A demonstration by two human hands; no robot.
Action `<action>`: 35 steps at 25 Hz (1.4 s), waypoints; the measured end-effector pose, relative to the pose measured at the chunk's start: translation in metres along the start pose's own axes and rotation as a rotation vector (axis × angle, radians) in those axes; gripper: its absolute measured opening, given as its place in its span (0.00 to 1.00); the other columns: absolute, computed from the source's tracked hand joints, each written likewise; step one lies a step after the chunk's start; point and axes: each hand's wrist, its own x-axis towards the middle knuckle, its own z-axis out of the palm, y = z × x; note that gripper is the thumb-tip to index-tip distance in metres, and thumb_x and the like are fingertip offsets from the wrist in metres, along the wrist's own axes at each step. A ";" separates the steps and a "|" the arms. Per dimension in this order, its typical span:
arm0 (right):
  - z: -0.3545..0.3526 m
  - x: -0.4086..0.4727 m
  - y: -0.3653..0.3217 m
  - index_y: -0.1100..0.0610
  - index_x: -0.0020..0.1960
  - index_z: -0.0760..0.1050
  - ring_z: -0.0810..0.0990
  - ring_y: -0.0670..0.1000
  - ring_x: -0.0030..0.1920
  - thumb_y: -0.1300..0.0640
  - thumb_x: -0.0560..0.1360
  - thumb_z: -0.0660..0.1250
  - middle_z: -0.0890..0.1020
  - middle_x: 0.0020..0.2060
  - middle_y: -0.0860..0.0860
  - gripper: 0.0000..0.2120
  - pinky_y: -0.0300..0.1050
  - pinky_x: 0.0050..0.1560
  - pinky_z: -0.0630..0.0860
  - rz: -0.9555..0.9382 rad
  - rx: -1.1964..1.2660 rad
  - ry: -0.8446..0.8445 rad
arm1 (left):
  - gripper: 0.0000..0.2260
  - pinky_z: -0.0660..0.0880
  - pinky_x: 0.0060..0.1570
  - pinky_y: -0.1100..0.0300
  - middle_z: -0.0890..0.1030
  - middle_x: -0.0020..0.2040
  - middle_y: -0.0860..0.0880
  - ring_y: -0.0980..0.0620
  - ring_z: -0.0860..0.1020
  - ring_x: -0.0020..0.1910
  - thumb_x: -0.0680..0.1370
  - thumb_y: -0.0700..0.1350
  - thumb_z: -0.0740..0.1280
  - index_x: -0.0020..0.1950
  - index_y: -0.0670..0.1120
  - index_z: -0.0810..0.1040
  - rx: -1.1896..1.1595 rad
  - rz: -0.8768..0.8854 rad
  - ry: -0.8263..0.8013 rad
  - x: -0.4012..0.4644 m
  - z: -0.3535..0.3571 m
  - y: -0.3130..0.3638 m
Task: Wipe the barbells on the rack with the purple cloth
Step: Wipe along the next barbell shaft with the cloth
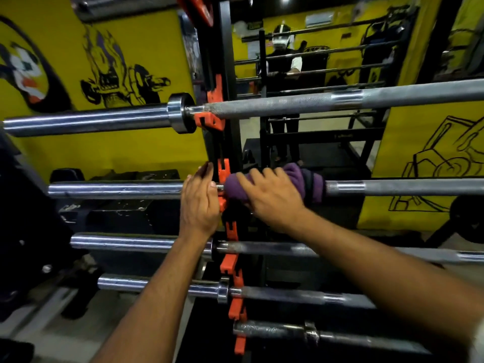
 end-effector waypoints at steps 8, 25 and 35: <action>0.000 -0.067 0.076 0.54 0.71 0.72 0.78 0.61 0.45 0.44 0.74 0.54 0.80 0.52 0.58 0.29 0.54 0.45 0.72 -0.024 0.003 0.093 | 0.26 0.50 0.78 0.56 0.68 0.76 0.45 0.51 0.62 0.77 0.84 0.51 0.45 0.78 0.44 0.65 0.004 -0.023 -0.017 -0.002 -0.004 0.002; -0.064 -0.173 -0.047 0.43 0.59 0.73 0.75 0.44 0.54 0.48 0.82 0.62 0.72 0.54 0.48 0.07 0.43 0.60 0.72 0.053 1.246 -0.203 | 0.36 0.62 0.70 0.69 0.65 0.76 0.63 0.66 0.63 0.74 0.73 0.53 0.73 0.78 0.55 0.62 -0.523 -0.184 -0.388 -0.188 -0.071 0.069; -0.120 -0.487 -0.096 0.43 0.55 0.77 0.82 0.46 0.50 0.56 0.76 0.73 0.83 0.47 0.48 0.12 0.35 0.51 0.77 1.067 1.537 -0.179 | 0.11 0.77 0.50 0.58 0.83 0.47 0.52 0.57 0.81 0.47 0.74 0.47 0.75 0.53 0.49 0.78 -0.667 -0.421 -0.810 -0.383 -0.077 0.192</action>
